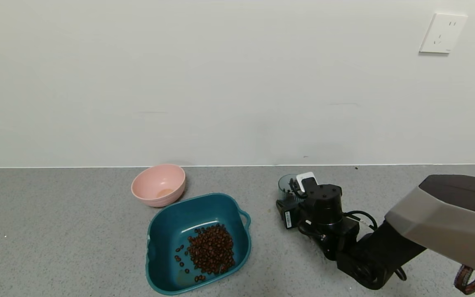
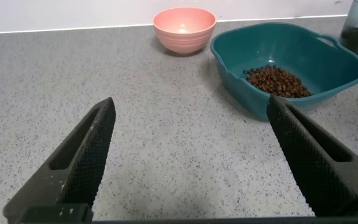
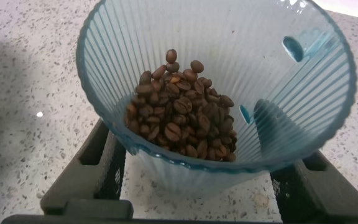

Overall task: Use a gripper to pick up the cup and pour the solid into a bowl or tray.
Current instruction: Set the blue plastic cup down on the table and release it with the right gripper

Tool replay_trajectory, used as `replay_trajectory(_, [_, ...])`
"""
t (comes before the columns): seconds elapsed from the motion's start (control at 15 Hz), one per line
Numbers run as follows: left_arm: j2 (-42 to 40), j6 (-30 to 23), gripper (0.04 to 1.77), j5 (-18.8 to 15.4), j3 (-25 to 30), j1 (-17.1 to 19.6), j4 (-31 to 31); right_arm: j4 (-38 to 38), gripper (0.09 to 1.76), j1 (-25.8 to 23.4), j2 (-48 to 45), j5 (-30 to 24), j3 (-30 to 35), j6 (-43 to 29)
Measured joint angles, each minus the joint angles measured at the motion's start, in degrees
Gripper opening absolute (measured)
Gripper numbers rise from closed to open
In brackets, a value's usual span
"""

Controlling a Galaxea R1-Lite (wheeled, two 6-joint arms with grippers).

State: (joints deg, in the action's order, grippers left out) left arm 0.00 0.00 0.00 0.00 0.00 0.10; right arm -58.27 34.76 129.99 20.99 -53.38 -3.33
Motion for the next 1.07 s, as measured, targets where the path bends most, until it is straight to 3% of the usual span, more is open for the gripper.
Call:
replay_trajectory(0.13, [0.0, 0.0, 1.75, 0.0, 0.0, 0.0, 0.0, 0.0, 1.33, 0.1, 0.0, 0.0, 0.0, 0.0])
replay_trajectory(0.6, [0.0, 0.0, 1.75, 0.0, 0.0, 0.0, 0.0, -0.1, 1.56, 0.2, -0.2, -0.1, 0.5, 0.0])
replay_trajectory(1.07, [0.0, 0.0, 1.75, 0.0, 0.0, 0.0, 0.0, 1.2, 1.65, 0.0, -2.3, -2.6, 1.9, -0.1])
